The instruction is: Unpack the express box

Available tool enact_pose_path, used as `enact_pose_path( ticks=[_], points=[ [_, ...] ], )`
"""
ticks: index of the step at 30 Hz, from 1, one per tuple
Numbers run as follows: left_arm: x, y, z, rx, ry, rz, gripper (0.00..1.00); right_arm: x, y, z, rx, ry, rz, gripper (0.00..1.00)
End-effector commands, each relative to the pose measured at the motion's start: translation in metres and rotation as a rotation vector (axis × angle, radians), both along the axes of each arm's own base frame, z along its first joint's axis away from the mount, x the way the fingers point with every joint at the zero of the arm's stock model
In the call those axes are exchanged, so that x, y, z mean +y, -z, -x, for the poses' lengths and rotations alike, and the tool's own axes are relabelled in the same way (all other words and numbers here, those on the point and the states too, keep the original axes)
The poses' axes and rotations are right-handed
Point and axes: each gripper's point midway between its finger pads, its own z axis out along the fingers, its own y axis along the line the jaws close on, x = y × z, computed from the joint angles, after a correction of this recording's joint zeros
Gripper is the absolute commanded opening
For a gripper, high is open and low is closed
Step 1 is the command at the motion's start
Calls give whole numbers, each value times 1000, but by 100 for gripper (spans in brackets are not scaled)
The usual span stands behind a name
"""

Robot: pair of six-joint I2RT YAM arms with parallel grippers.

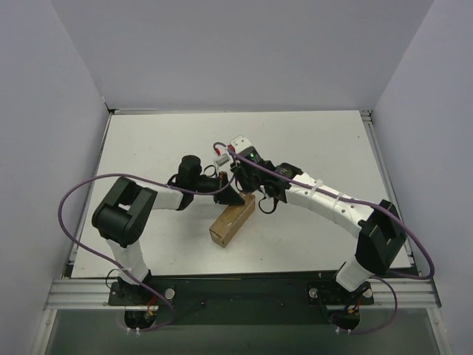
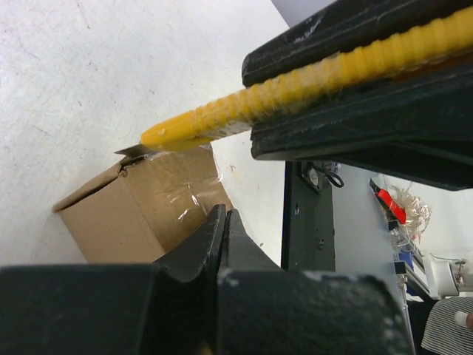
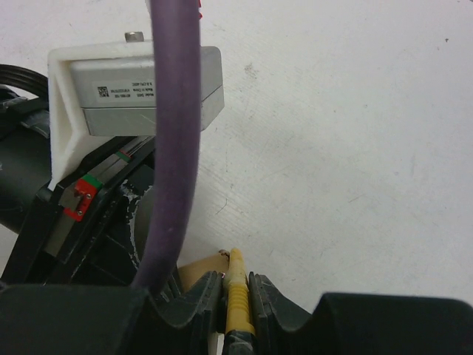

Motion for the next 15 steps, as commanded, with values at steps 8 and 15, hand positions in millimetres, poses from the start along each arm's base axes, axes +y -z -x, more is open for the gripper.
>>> enact_pose_path(
  ticks=[8,15],
  points=[
    [11,69,1,84,-43,-243,0,-23,6,14,47,-60,66,0],
    [16,84,6,91,-49,-320,0,-34,3,23,65,-81,81,0]
  ],
)
